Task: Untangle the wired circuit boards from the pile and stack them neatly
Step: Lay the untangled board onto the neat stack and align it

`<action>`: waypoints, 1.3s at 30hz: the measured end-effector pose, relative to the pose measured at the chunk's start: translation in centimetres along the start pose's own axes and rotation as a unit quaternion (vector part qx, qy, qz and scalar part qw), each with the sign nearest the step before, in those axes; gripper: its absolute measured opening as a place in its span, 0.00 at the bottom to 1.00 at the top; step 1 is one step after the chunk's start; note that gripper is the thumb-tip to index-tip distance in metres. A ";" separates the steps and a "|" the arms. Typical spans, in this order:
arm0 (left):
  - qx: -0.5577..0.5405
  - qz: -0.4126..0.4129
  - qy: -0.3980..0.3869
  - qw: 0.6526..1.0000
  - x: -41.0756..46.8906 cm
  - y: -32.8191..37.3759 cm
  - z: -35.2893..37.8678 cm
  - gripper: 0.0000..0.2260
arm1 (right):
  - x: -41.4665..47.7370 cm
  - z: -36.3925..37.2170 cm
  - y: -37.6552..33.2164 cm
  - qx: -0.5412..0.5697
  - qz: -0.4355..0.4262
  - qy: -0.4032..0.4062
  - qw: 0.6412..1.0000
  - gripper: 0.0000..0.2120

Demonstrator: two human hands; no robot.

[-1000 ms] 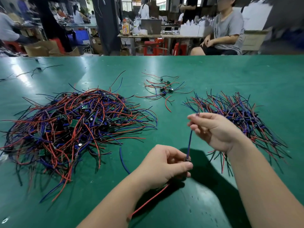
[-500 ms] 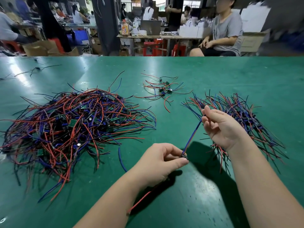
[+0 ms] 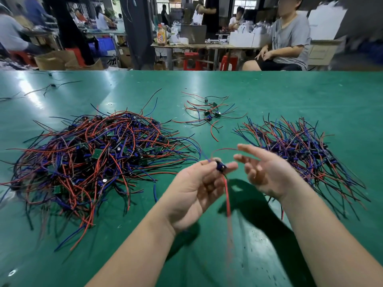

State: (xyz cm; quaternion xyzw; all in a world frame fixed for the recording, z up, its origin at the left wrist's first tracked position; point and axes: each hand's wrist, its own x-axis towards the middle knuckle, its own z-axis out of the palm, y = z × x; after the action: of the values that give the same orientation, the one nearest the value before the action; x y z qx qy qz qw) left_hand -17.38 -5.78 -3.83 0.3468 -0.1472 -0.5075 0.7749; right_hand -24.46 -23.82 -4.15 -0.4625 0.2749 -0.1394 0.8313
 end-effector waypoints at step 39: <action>0.318 -0.005 0.097 0.943 0.1 -1.1 -0.6 0.02 | -0.6 0.7 0.2 -0.079 -0.112 0.018 0.990 0.11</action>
State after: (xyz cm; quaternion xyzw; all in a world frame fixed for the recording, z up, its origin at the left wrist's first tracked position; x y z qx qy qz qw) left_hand -17.68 -5.89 -5.02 0.6237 -0.2234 -0.4024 0.6318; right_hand -24.52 -22.89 -3.84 -0.5518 0.2460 -0.2179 0.7664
